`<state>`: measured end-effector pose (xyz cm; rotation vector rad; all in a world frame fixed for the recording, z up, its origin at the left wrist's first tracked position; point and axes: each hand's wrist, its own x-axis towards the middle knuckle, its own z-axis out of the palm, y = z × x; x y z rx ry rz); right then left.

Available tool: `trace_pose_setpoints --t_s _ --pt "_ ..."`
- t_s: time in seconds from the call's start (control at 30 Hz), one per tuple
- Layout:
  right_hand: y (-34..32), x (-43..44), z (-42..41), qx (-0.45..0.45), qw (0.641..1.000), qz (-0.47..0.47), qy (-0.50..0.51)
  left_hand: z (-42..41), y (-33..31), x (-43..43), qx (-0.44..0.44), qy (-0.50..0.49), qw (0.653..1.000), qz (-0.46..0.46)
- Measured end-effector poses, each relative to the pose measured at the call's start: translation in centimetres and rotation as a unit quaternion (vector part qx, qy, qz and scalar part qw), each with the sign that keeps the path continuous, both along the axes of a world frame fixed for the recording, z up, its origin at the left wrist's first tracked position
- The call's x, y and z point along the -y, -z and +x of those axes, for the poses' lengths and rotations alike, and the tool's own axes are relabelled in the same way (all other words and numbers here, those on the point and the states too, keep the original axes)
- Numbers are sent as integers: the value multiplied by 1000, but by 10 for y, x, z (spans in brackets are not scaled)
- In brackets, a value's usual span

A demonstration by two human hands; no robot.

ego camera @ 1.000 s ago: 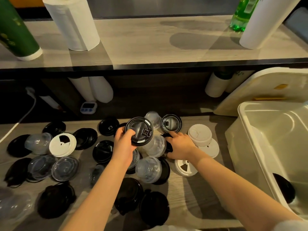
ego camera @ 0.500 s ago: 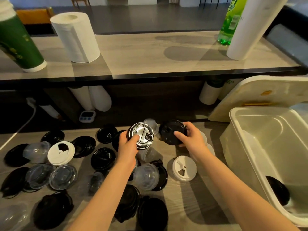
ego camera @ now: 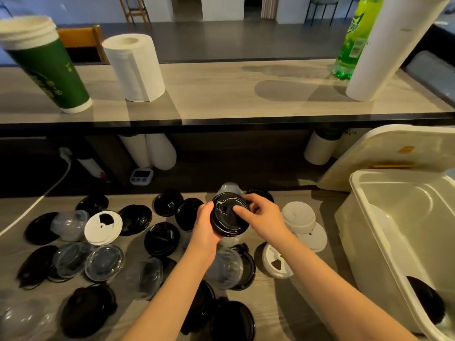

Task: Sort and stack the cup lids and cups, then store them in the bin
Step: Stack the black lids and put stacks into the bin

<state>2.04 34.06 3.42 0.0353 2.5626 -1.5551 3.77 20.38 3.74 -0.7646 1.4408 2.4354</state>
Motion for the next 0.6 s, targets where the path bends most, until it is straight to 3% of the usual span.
trace_pose_setpoints --t_s 0.13,0.3,0.37,0.47,0.6 --pt "0 -1 -7 -25 998 45 -39 -1 1 7 -31 49 997 -54" --pt "14 -16 -24 26 997 -8 -67 -11 7 11 -2 21 996 -90" --pt "29 -27 -37 9 996 74 -42 -14 9 15 1 12 996 -94" --pt "51 -40 -59 13 961 268 -71 -15 13 22 -2 2 994 -105" --pt "68 -40 -80 79 918 359 -150 -18 19 27 12 -18 993 -113"
